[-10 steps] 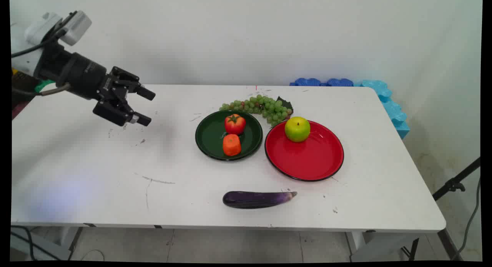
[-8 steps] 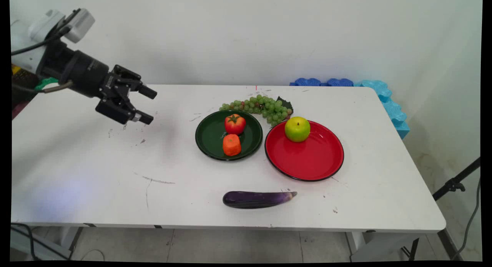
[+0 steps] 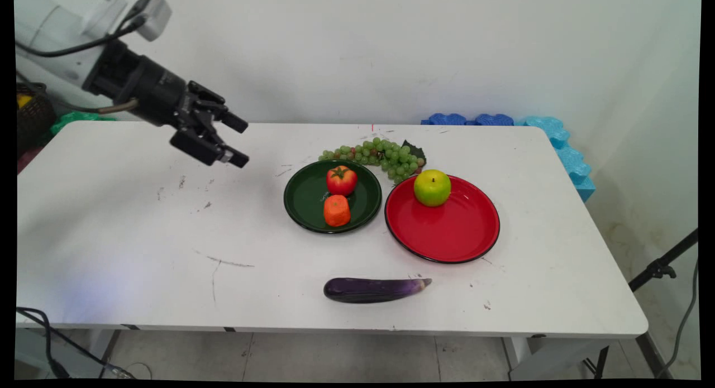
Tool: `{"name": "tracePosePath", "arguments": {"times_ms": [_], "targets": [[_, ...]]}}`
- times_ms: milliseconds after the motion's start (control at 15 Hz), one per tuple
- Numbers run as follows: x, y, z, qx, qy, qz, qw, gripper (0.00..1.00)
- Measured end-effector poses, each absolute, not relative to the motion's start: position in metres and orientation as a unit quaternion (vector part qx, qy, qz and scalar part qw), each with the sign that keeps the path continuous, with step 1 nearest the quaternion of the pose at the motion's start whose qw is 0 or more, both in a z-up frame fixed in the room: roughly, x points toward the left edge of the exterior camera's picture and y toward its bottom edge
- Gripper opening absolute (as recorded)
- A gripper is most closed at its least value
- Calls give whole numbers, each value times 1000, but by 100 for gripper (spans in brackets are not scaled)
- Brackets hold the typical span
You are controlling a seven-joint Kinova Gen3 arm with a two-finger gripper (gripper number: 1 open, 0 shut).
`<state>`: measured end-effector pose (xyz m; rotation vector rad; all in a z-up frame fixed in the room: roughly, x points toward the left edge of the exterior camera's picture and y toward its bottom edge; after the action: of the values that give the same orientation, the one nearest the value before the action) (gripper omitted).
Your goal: Pick up the mandarin from the green plate
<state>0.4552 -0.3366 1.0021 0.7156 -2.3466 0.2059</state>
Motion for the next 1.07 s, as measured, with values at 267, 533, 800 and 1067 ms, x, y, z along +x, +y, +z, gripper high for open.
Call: {"name": "tracePosePath", "arguments": {"times_ms": [267, 533, 800, 1067], "targets": [[430, -349, 1002, 297, -897, 82, 316, 100], [399, -363, 990, 303, -903, 89, 292, 100], [361, -387, 968, 308, -910, 95, 260, 100], [330, -410, 939, 310, -919, 95, 223, 100]]}}
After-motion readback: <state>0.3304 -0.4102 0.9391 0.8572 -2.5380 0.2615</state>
